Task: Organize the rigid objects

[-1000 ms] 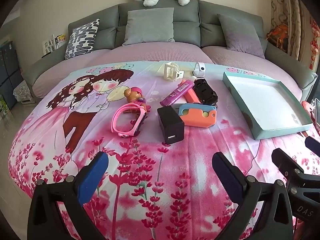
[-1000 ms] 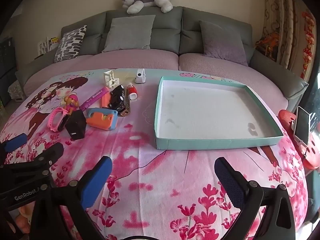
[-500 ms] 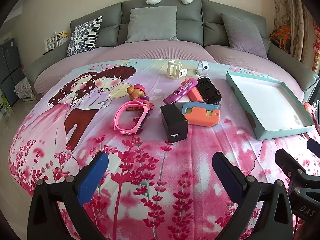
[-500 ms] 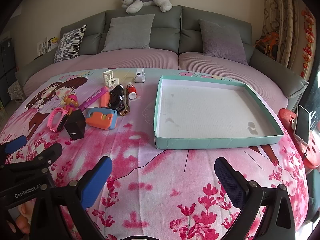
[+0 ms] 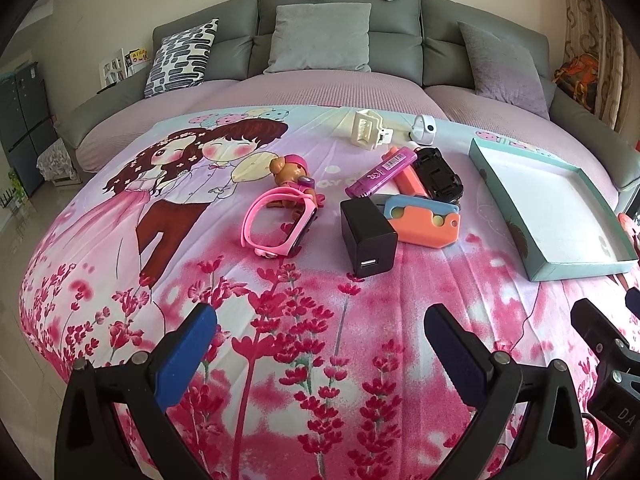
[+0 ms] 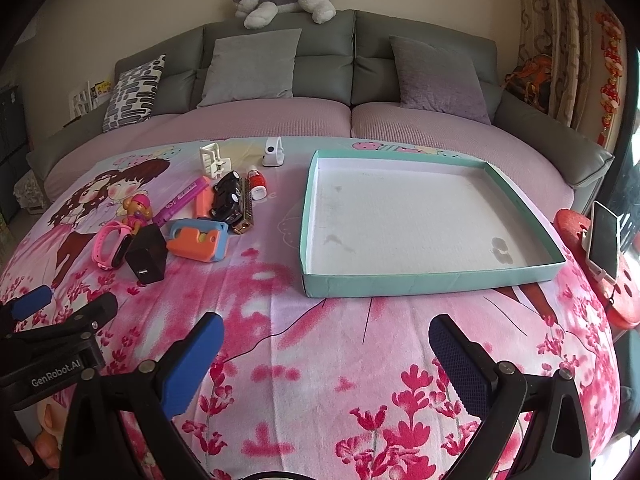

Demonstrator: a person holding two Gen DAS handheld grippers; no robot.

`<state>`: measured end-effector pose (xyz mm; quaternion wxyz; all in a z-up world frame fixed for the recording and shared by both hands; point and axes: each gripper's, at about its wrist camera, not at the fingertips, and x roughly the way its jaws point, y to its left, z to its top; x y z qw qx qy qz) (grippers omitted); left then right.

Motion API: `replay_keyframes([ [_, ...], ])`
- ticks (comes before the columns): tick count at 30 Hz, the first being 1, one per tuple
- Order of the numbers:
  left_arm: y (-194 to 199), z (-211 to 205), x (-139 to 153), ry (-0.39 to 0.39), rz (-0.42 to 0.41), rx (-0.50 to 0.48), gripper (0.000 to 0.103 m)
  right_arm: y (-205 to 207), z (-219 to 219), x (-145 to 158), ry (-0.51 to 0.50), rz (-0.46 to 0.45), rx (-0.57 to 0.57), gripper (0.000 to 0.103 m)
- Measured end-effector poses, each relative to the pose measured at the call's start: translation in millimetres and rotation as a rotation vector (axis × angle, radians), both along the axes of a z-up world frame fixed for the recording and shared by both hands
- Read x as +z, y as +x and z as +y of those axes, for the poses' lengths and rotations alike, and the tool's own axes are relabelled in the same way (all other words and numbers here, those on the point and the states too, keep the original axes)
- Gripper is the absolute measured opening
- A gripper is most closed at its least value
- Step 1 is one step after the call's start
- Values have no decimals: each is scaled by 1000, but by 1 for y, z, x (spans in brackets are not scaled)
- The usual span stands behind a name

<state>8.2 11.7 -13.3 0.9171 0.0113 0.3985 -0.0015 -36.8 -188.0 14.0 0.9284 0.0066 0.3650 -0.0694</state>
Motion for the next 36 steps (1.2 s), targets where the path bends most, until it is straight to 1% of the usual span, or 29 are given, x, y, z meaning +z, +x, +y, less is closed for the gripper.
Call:
replay_keyframes([
  [15, 3, 6, -4, -9, 25, 33, 103, 0, -4, 0, 16, -1, -20, 103],
  [36, 4, 6, -7, -4, 36, 35, 103, 0, -4, 0, 17, -1, -19, 103],
])
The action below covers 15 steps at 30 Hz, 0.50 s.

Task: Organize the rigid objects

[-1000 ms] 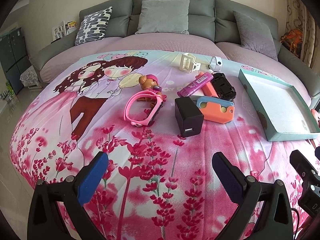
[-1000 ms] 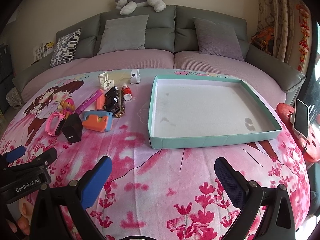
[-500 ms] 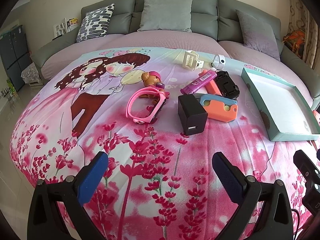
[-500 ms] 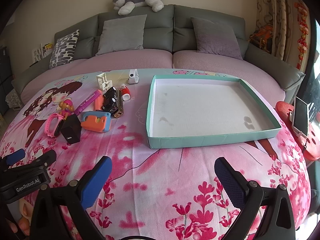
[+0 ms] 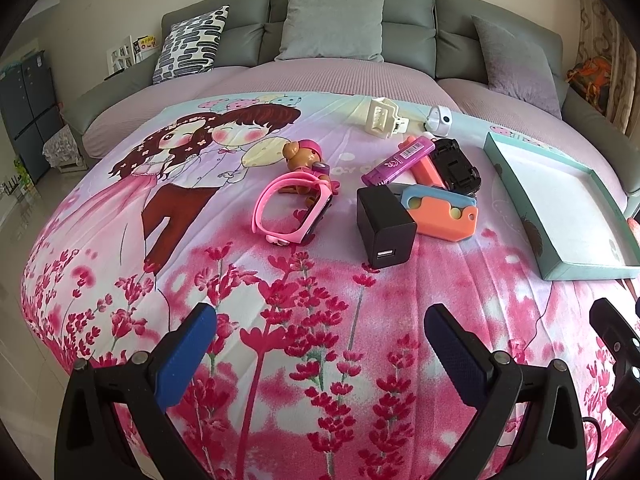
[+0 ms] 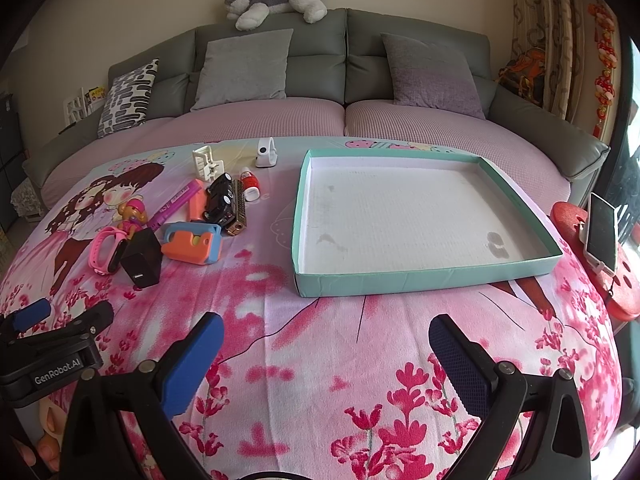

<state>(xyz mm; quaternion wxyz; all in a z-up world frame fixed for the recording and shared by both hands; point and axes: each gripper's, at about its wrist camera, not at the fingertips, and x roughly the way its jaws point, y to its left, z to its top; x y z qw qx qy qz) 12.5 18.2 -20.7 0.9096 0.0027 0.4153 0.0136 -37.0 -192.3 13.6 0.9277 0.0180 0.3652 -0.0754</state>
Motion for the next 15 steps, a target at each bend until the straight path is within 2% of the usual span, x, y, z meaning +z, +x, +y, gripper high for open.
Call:
replay_keyframes([
  [15, 2, 2, -3, -9, 16, 7, 103, 0, -1, 0, 0, -1, -2, 103],
])
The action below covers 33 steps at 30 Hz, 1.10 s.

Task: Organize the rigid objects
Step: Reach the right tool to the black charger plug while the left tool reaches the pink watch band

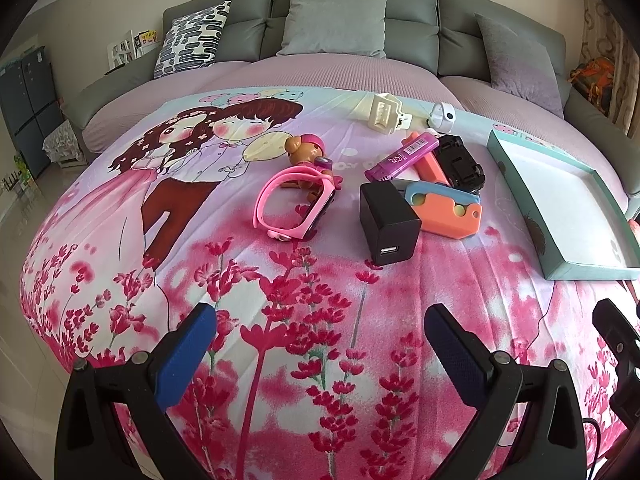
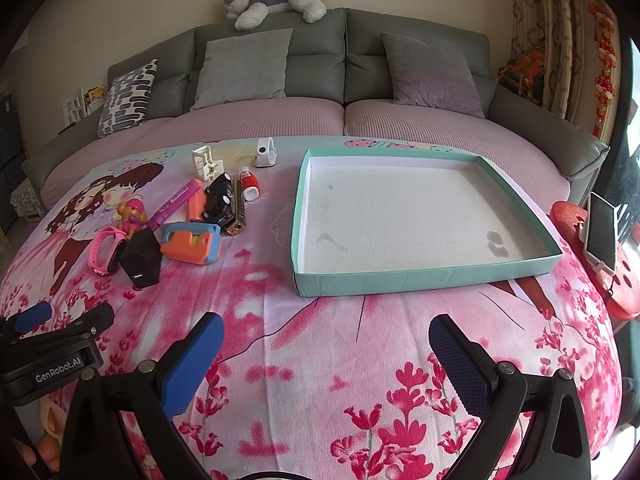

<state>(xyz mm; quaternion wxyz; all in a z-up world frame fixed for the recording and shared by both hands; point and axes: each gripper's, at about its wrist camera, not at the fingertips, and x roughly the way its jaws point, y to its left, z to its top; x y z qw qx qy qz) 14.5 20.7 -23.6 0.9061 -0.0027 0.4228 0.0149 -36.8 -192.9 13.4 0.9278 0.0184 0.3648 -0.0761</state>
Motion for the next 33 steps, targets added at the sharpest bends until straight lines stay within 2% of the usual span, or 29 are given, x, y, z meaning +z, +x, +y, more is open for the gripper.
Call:
replay_keyframes([
  [5, -1, 1, 3, -2, -11, -1, 103, -1, -1, 1, 1, -4, -1, 103],
  [9, 2, 7, 13, -16, -23, -43, 103, 0, 4, 8, 1, -25, 21, 103],
  [11, 10, 13, 17, 4, -17, -39, 103, 4, 9, 14, 20, -37, 36, 103],
  [16, 32, 37, 29, -29, -8, -15, 103, 32, 31, 25, 39, -18, 96, 103],
  [20, 51, 54, 29, -34, 6, 0, 103, 56, 55, 22, 61, 19, 171, 103],
  [25, 72, 61, 19, -46, 36, -28, 103, 81, 85, 8, 77, 81, 248, 103],
  [33, 95, 60, -1, -43, 80, -70, 100, 115, 121, -15, 54, 181, 324, 91],
])
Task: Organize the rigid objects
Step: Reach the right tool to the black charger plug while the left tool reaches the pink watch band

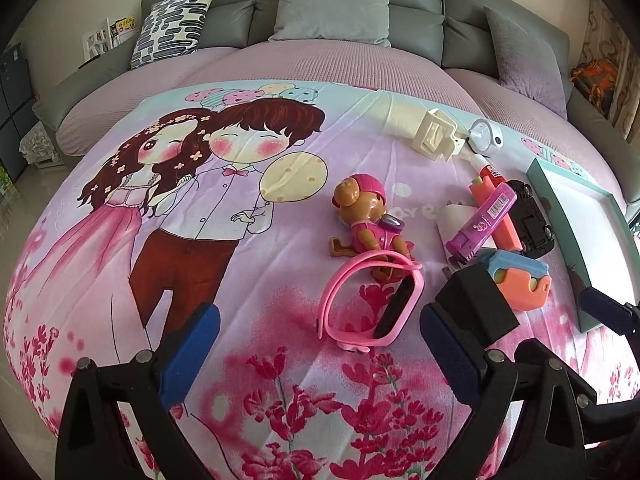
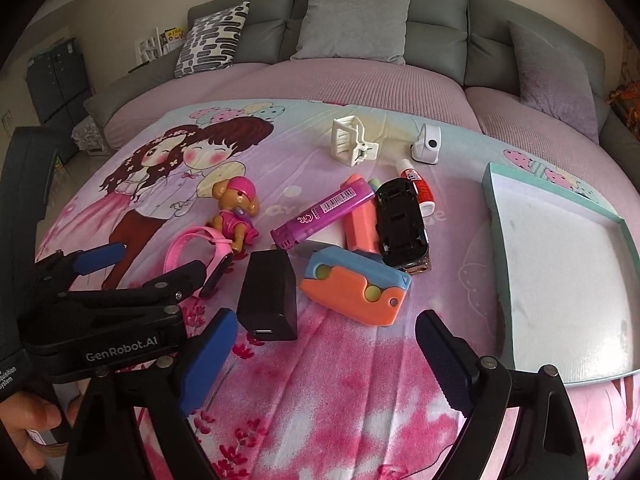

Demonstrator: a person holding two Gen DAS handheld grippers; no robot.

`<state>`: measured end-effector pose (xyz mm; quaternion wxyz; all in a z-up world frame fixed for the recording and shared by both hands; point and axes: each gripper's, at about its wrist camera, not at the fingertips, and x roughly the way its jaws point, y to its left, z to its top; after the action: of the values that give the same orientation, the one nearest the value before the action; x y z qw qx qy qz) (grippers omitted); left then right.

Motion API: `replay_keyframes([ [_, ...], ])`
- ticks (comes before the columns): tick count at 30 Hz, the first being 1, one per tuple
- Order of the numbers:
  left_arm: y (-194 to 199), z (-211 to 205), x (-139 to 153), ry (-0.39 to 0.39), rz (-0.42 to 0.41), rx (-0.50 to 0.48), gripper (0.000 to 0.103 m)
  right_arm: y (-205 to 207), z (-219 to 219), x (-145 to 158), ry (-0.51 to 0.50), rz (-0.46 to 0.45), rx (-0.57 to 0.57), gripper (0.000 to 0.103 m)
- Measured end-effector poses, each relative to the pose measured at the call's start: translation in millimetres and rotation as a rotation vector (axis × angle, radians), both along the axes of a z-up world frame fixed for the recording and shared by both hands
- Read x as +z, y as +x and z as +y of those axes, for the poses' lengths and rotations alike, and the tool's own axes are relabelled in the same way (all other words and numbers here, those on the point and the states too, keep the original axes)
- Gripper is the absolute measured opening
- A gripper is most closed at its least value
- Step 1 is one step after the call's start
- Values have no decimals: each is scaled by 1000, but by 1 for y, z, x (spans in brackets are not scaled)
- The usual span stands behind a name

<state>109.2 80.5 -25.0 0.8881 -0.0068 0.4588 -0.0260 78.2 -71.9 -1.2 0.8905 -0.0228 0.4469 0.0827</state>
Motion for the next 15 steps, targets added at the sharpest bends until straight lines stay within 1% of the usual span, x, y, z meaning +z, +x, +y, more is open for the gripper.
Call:
replay_keyframes([
  [4, 7, 3, -7, -4, 11, -19, 99, 8, 4, -6, 10, 43, 25, 85],
  [6, 8, 3, -8, -5, 5, -38, 99, 10, 4, -7, 18, 50, 31, 85],
  [9, 9, 6, -10, -29, 15, -58, 99, 14, 4, -8, 31, 61, 41, 85],
  [15, 7, 18, -8, -74, 0, -47, 99, 13, 16, -9, 9, 63, 90, 84],
])
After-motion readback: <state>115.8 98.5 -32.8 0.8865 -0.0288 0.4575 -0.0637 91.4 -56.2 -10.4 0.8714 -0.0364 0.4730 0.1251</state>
